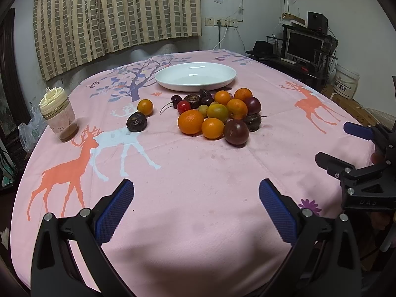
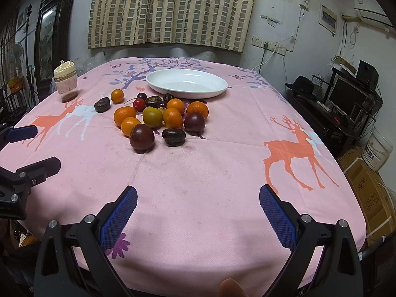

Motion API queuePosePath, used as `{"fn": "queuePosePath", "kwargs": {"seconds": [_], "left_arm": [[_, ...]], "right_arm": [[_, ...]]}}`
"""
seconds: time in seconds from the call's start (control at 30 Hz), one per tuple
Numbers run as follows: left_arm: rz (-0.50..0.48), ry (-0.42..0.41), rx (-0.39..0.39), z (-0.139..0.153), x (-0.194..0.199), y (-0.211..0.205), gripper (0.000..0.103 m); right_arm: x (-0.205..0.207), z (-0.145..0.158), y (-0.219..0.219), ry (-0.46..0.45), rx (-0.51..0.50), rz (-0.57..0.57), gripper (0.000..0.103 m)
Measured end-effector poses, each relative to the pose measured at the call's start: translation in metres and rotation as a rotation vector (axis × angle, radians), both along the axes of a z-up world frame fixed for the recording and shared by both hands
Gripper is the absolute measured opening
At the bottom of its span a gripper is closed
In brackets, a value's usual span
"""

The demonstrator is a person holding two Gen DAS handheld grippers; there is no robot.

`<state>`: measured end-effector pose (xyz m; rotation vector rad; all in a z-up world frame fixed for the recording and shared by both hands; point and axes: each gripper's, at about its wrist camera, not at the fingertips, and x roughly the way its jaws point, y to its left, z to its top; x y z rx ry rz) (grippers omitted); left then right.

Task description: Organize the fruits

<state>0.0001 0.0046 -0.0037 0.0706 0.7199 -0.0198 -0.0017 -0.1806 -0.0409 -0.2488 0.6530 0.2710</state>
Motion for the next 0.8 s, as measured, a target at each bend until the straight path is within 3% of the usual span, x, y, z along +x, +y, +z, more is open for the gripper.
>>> {"fn": "queuePosePath", "kwargs": {"seconds": [0.8], "left_arm": [[0.003,0.006,0.001,-0.0026,-0.0003,0.0021,0.099]], "right_arm": [[-0.0002,0.0000,-0.0006,0.002,-0.001,-0.001,0.099]]}}
